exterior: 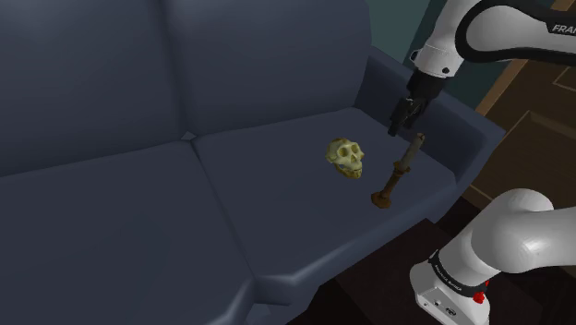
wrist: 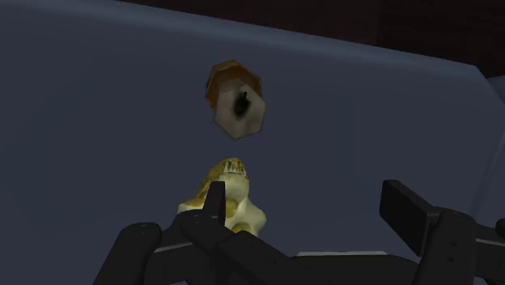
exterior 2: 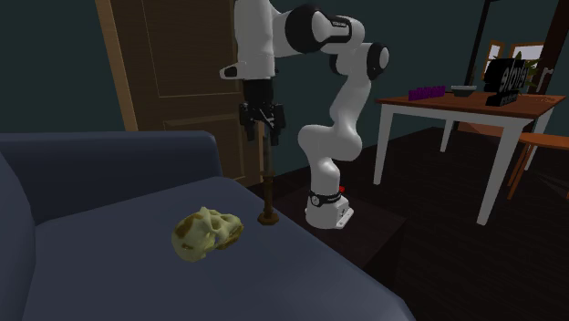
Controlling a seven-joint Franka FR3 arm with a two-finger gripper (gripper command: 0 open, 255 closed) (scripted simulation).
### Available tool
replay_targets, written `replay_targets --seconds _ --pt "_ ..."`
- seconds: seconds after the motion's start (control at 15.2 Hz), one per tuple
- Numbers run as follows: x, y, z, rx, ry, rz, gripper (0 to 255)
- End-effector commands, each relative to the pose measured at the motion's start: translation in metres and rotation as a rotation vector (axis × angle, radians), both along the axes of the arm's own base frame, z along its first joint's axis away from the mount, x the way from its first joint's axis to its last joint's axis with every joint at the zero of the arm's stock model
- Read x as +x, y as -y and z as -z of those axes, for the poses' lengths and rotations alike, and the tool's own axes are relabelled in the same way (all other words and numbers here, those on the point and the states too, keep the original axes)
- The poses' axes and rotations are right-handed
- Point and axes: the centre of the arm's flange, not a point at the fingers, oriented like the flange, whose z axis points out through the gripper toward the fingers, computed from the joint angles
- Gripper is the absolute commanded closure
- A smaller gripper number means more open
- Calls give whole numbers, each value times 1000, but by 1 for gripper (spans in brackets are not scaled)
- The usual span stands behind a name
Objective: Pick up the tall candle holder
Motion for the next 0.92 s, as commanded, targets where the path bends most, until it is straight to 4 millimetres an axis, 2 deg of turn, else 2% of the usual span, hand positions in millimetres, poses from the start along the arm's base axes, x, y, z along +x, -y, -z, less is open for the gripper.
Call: replay_targets --seconds 0.0,0.26,0.53,0.86 --pt "0 0 0 0 0 0 0" --pt "-55 45 39 158 137 -32 0" --pt "-102 85 92 317 274 -64 0" --pt "-106 88 119 333 288 -67 0"
